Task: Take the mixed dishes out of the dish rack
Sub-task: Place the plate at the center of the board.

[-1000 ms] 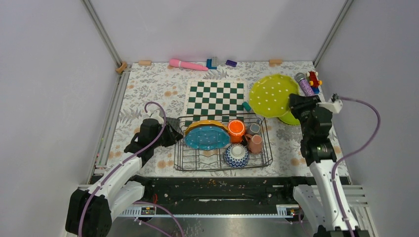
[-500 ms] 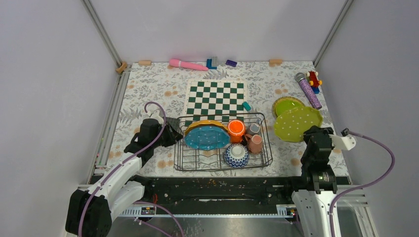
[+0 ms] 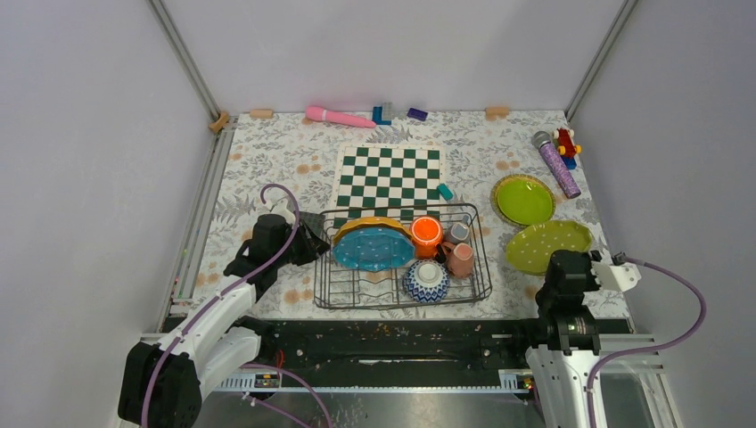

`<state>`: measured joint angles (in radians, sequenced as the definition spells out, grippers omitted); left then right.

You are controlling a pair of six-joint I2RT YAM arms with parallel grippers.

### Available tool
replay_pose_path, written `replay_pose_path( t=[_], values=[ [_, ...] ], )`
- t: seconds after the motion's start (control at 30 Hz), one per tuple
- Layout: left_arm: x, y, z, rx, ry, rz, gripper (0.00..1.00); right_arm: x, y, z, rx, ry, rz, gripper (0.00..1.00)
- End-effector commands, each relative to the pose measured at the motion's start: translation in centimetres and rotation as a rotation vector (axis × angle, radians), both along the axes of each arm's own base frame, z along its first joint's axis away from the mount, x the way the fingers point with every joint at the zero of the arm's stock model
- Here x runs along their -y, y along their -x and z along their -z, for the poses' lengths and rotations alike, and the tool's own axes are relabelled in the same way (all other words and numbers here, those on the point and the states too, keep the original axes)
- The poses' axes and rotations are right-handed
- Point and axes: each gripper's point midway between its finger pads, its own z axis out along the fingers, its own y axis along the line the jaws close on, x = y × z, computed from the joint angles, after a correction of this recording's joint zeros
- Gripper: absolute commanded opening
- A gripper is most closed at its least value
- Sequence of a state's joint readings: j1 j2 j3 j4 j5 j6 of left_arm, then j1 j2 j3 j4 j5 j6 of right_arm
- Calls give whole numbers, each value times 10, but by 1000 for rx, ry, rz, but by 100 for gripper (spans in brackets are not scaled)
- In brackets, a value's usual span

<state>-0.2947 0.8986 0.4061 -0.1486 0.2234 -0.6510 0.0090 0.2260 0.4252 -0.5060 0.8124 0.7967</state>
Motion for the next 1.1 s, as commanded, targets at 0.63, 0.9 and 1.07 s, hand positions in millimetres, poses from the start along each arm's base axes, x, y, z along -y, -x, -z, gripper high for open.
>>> replay_pose_path(
  t=[0.63,0.9,1.07],
  values=[
    [-3,1,-1,-3,-31,13,23,-8,-9,63,17,-184,74,30],
    [-4,0,-1,-3,-37,7,23,-14,-8,78,-18,-207,44,43],
    [-5,0,-1,-4,-40,5,23,-17,-8,92,-23,-249,57,52]
  ],
)
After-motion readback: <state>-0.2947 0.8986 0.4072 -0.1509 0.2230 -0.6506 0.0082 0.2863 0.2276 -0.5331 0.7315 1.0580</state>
